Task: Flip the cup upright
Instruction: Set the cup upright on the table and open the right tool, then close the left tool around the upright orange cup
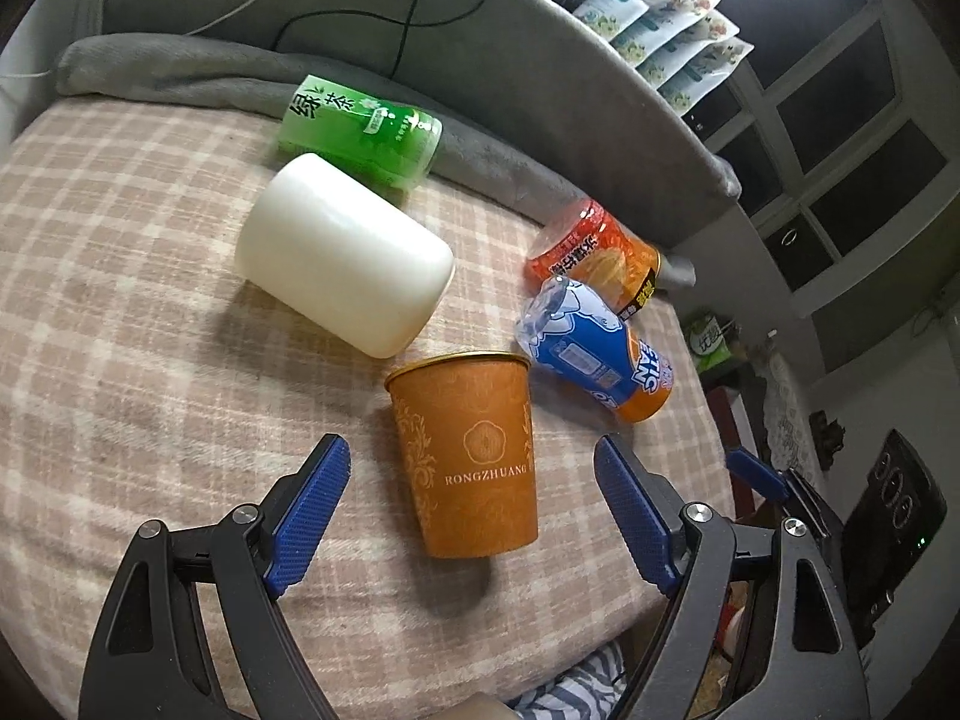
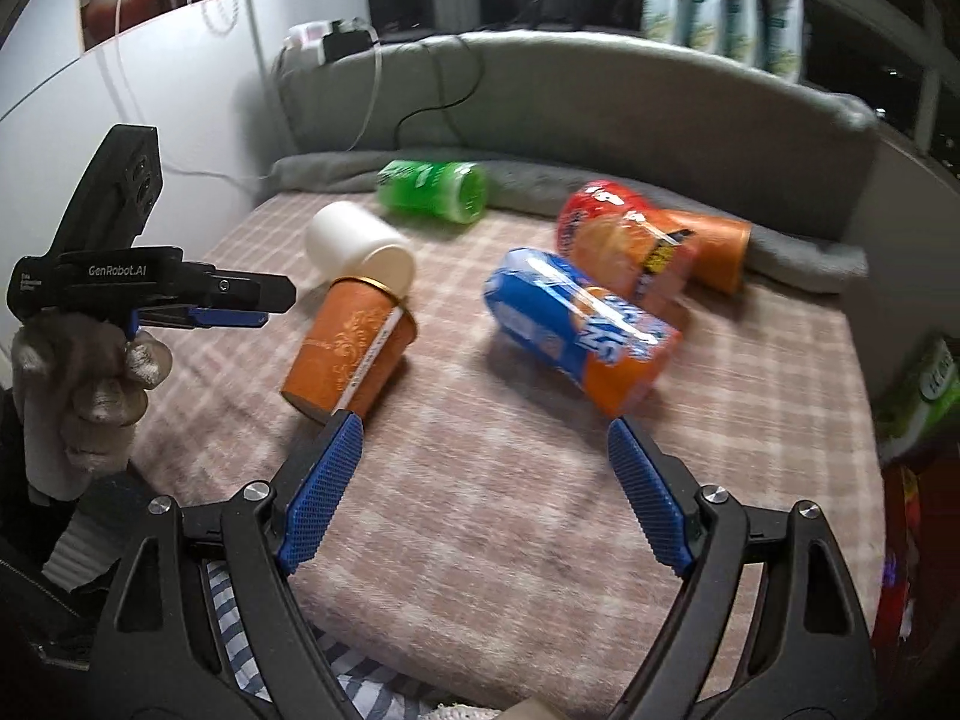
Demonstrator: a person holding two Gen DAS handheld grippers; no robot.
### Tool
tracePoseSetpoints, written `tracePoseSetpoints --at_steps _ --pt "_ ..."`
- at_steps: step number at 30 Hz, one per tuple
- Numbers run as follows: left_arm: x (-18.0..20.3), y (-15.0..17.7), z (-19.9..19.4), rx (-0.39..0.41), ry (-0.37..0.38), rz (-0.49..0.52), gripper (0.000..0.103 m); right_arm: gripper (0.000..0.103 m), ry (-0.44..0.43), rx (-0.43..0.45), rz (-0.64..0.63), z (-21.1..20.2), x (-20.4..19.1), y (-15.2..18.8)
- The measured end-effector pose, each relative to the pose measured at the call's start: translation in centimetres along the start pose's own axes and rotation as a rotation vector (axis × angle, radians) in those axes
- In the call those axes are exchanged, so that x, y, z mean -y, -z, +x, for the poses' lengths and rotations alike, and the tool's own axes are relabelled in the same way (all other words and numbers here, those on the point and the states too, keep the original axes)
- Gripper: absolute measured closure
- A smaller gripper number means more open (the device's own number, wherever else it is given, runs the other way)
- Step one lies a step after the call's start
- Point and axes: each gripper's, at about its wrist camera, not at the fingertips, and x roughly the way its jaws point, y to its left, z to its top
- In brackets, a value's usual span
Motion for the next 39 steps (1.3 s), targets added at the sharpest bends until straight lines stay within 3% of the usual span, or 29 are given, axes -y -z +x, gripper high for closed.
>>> tracePoseSetpoints --at_steps 10,21,32,39 --pt "0.2 -1.0 1.8 -0.057 -0.053 0.044 0.02 0.016 0.031 0.025 0.022 -0.8 0.5 0.2" --pt "-0.4 -2.2 4.8 -0.149 -0.043 0.025 0.021 0.016 0.053 0.025 0.053 -0.6 1.2 0.9" --pt "-1.5 -2.6 6.6 -0.205 -0.023 -0.026 0.028 0.016 0.059 0.019 0.075 -0.2 1.8 1.4" --pt "-1.0 -2.7 6.6 -0.192 -0.025 -0.013 0.034 0.016 0.065 0.011 0.089 0.1 2.1 1.7"
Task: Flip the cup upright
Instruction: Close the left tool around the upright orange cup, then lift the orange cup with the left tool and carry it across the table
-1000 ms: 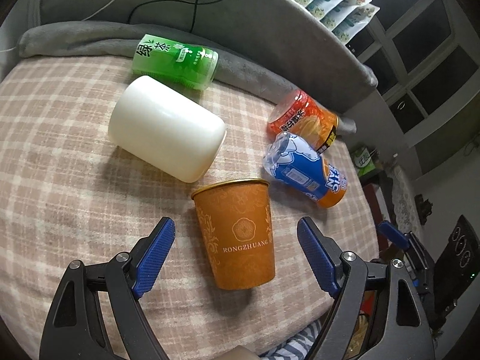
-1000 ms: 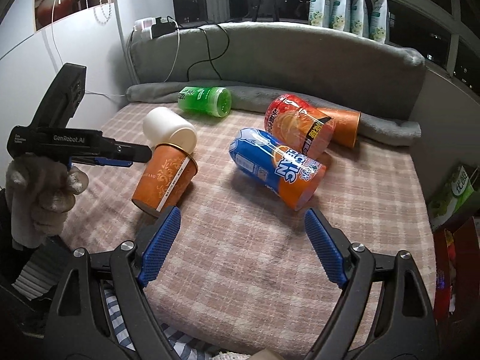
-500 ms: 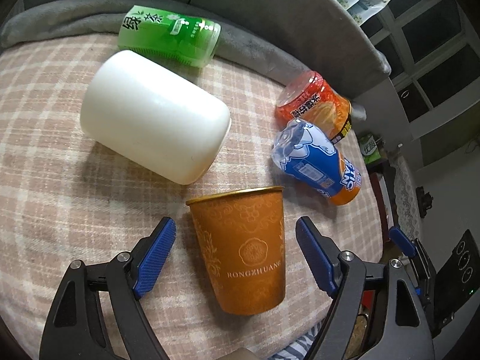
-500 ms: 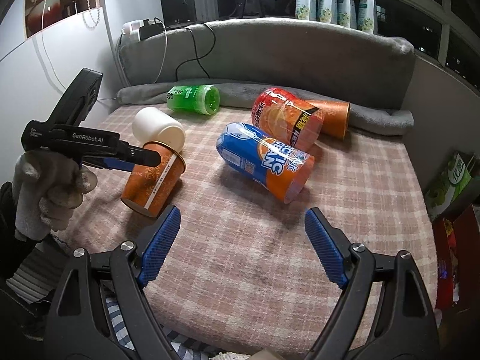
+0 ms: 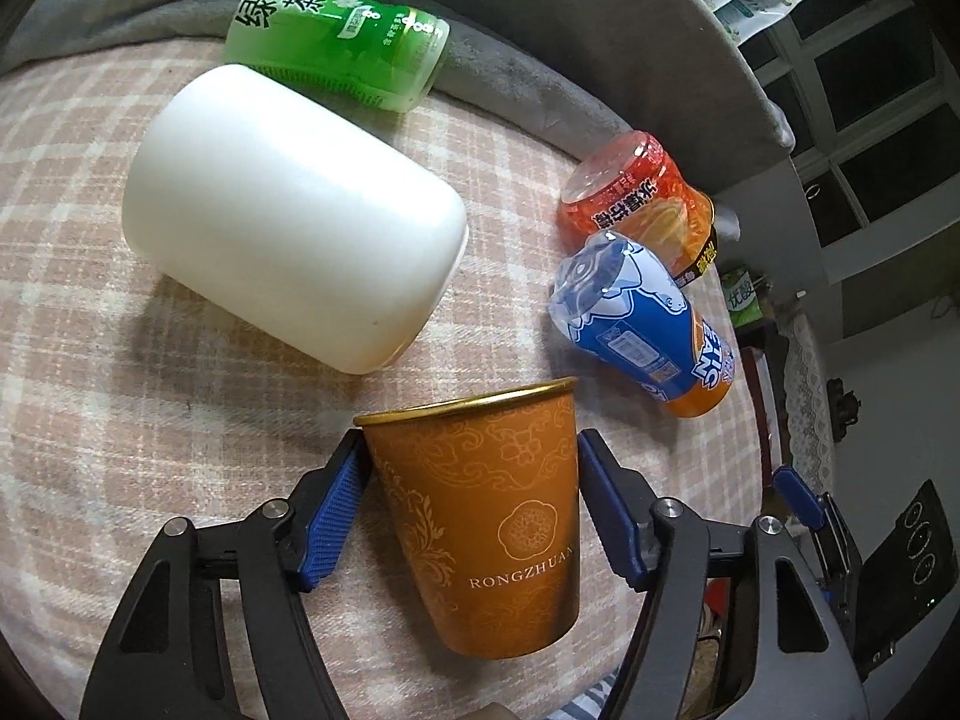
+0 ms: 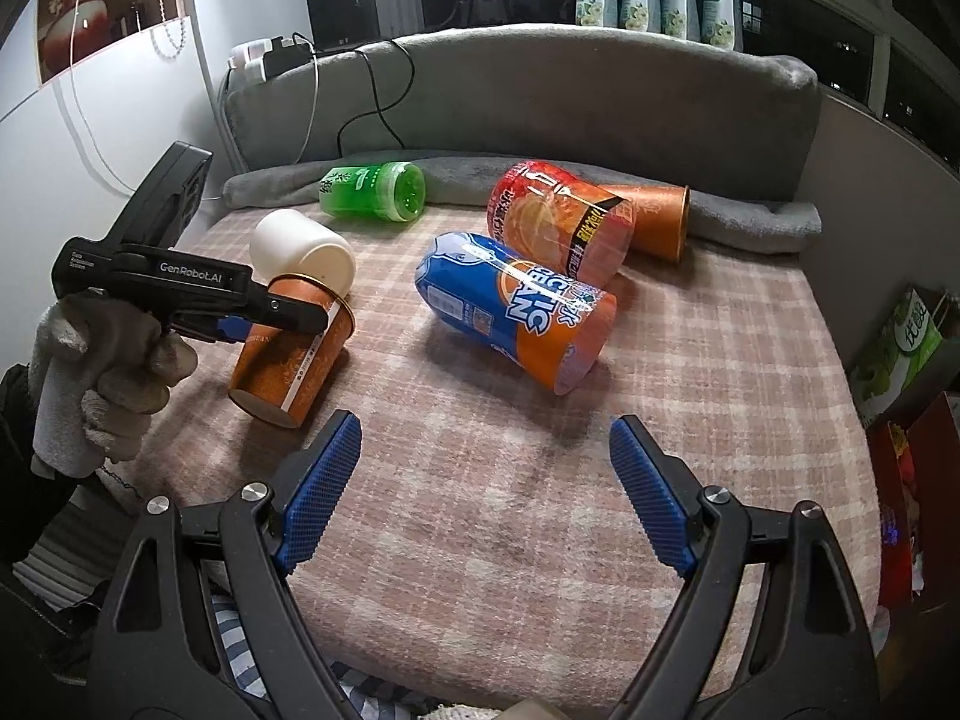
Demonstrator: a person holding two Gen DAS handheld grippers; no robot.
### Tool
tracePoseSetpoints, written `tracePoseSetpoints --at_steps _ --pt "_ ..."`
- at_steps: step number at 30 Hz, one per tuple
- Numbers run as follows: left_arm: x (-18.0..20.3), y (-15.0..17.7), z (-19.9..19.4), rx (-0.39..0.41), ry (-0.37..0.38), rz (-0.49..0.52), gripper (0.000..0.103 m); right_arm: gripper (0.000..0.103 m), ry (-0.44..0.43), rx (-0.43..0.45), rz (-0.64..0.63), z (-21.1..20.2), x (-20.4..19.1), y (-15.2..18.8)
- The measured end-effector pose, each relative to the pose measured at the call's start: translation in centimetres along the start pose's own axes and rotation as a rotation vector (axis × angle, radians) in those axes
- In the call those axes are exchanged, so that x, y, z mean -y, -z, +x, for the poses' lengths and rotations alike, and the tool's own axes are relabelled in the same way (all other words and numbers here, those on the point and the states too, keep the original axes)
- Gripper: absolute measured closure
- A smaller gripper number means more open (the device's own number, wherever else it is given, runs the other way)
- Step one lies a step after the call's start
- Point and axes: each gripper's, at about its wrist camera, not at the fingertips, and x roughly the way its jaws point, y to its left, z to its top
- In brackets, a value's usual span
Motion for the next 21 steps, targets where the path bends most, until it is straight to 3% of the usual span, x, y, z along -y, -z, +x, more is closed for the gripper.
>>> tracePoseSetpoints --at_steps 11,21 --pt "1.6 0.7 -1.4 0.075 -0.022 0.073 0.035 0.016 0.003 0.007 0.01 -0.1 0.1 -0.1" --pt "4.4 1.3 -2.1 0.18 -0.093 0.181 0.035 0.016 0.006 0.016 0.013 -0.4 0.0 -0.2"
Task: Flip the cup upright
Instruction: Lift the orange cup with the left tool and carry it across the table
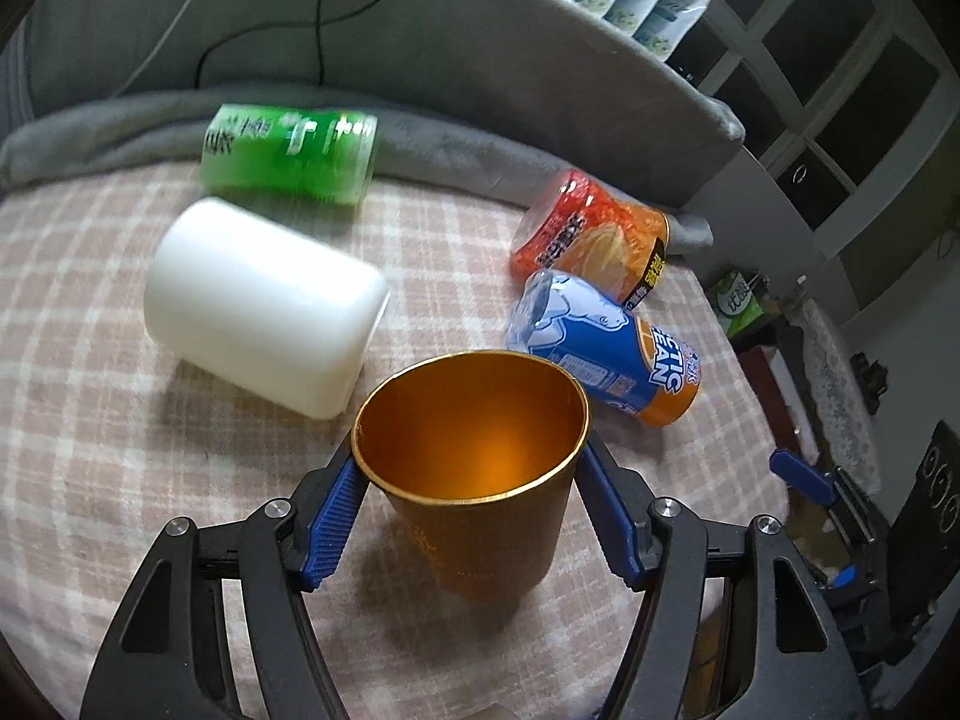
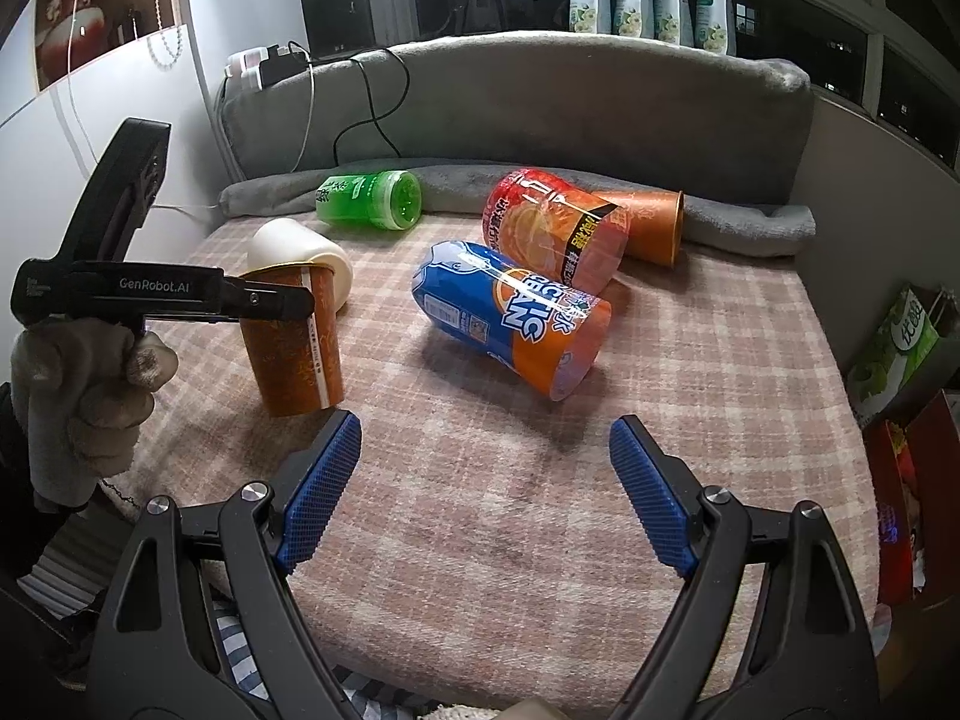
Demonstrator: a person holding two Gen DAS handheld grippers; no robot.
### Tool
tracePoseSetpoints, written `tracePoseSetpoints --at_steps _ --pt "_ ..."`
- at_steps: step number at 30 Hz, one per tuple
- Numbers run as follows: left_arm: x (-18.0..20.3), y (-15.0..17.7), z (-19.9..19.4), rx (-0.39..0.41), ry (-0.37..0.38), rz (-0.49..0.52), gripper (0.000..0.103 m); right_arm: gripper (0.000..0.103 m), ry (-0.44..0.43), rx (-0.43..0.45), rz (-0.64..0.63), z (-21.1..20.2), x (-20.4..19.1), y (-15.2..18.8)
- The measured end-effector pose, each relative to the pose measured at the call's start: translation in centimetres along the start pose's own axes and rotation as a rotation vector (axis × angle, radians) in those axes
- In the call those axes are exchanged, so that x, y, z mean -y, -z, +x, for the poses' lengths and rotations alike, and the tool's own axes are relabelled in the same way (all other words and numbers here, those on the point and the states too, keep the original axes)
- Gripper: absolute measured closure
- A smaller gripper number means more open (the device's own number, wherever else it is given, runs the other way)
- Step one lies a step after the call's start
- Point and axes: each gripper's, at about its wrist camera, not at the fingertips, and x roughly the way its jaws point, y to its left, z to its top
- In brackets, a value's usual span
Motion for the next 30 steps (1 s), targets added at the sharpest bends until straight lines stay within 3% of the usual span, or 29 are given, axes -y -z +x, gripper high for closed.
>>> tracePoseSetpoints --at_steps 16,23,30 --pt "4.0 0.7 0.4 0.136 -0.17 0.212 0.035 0.016 0.002 0.006 0.028 -0.3 0.6 0.2" --pt "4.9 1.5 0.6 0.158 -0.198 0.266 0.035 0.016 0.004 0.014 0.038 -0.4 0.8 0.1" --pt "5.6 2.3 1.0 0.149 -0.174 0.295 0.035 0.016 0.007 0.019 0.048 -0.7 1.0 0.2"
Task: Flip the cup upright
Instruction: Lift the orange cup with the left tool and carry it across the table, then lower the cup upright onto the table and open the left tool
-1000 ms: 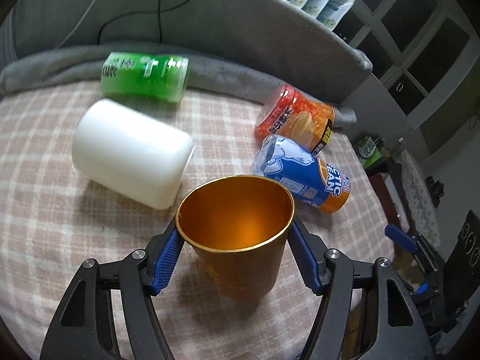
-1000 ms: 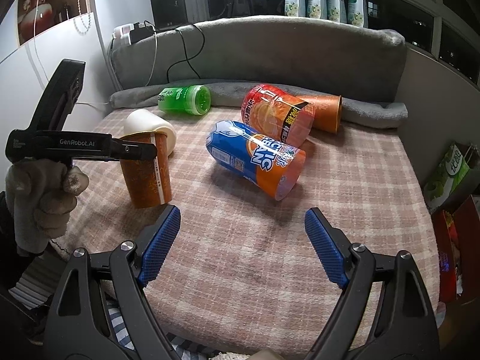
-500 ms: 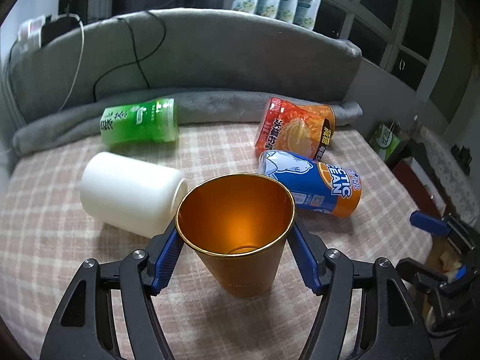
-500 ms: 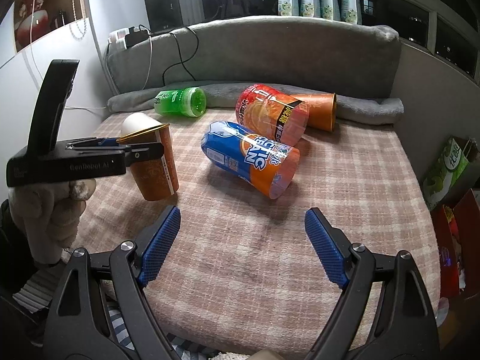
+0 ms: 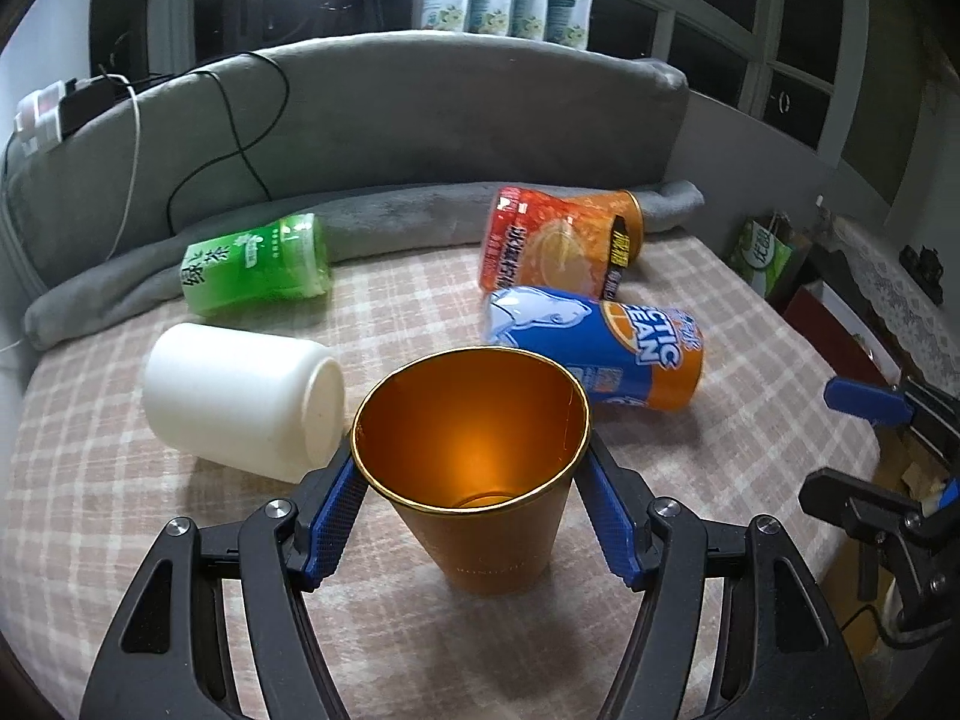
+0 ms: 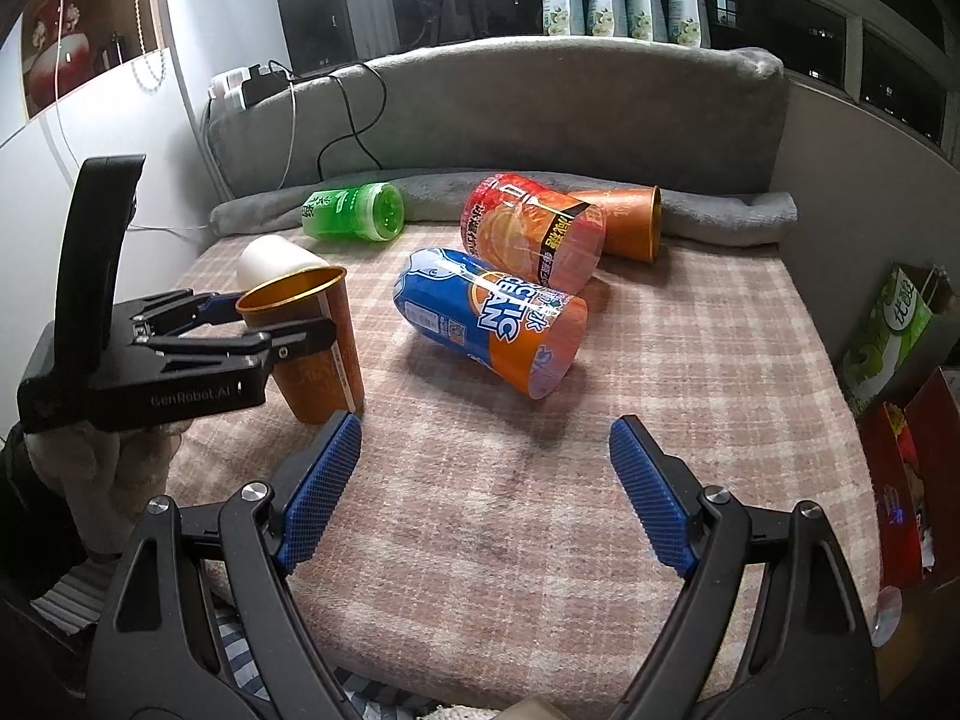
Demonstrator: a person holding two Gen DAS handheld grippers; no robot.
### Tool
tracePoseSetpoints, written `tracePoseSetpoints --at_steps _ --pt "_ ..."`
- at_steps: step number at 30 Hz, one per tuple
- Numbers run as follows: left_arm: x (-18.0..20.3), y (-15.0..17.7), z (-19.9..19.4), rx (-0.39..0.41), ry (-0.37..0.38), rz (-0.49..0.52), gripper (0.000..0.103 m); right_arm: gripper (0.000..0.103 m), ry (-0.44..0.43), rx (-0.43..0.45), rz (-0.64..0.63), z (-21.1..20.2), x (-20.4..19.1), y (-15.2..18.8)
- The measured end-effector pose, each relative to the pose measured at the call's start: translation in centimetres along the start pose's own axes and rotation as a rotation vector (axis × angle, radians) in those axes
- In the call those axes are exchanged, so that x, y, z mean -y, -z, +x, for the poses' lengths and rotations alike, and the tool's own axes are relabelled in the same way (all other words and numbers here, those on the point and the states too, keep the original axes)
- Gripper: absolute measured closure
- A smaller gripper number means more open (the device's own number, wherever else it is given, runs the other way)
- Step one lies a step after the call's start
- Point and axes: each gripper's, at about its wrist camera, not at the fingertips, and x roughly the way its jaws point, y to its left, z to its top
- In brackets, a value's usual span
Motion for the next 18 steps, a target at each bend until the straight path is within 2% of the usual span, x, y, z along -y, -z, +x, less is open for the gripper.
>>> tracePoseSetpoints --at_steps 8,14,18 --pt "0.7 0.6 -0.2 0.0 0.022 0.017 0.035 0.016 -0.001 0.002 0.001 -0.1 0.0 0.0" --pt "0.5 1.0 -0.1 -0.031 0.062 0.0 0.035 0.016 -0.004 0.007 0.0 -0.4 -0.1 -0.1" --pt "0.4 1.5 -0.5 -0.039 0.074 0.002 0.026 0.016 -0.012 0.018 0.004 -0.7 -0.3 -0.4"
